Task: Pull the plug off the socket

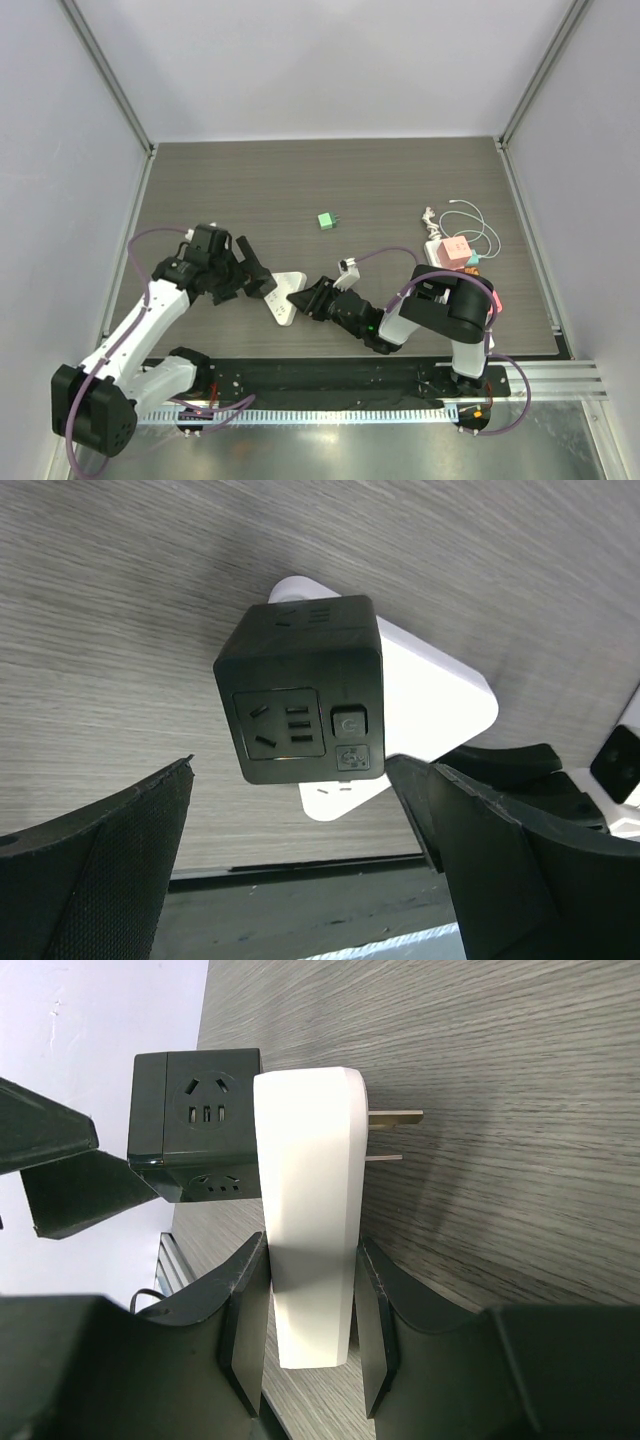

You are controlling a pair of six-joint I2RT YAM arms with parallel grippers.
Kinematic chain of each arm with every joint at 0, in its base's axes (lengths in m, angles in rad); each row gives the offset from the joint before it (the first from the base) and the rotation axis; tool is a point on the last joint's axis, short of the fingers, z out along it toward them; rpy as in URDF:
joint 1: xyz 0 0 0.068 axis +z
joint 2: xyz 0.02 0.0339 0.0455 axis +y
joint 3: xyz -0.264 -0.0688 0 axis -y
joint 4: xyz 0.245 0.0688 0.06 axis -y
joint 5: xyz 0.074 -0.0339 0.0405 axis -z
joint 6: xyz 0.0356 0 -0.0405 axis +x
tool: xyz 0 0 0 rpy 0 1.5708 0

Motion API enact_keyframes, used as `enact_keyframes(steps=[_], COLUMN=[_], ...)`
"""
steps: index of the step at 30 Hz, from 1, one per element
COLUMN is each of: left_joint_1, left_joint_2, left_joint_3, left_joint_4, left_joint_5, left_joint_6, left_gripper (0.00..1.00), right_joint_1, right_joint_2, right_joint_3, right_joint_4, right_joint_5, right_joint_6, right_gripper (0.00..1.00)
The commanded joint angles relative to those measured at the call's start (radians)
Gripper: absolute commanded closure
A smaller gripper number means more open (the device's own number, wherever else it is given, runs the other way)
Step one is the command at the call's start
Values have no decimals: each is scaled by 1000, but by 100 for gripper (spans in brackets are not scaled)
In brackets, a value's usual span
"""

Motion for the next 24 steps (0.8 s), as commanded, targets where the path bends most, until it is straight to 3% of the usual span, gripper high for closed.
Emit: enact_keyframes(steps=[1,8,17,21,24], left_joint_1=[-2,1,21,35,55], left_joint_2=[-23,72,82,55,57], left_joint_3=[-21,-28,-76,-116,-127], left_joint_4=[83,112,173,210,211], left_joint_5=[-27,-4,-17,12,24], left_joint_6=[-80,-105,-122,-125,-122], left_gripper=[1,3,15,42,50], right_joint_1=[0,0,0,-1,-1], right_joint_2=[15,19,19,18,15], right_joint_3=[-4,-4,-7,2,15], right_joint_4=[-34,-24,-22,-33,-45], right_joint_5=[25,22,19,18,-2], right_joint_6=[-46,-47,-47,-50,-69], right_gripper=[99,99,99,99,96])
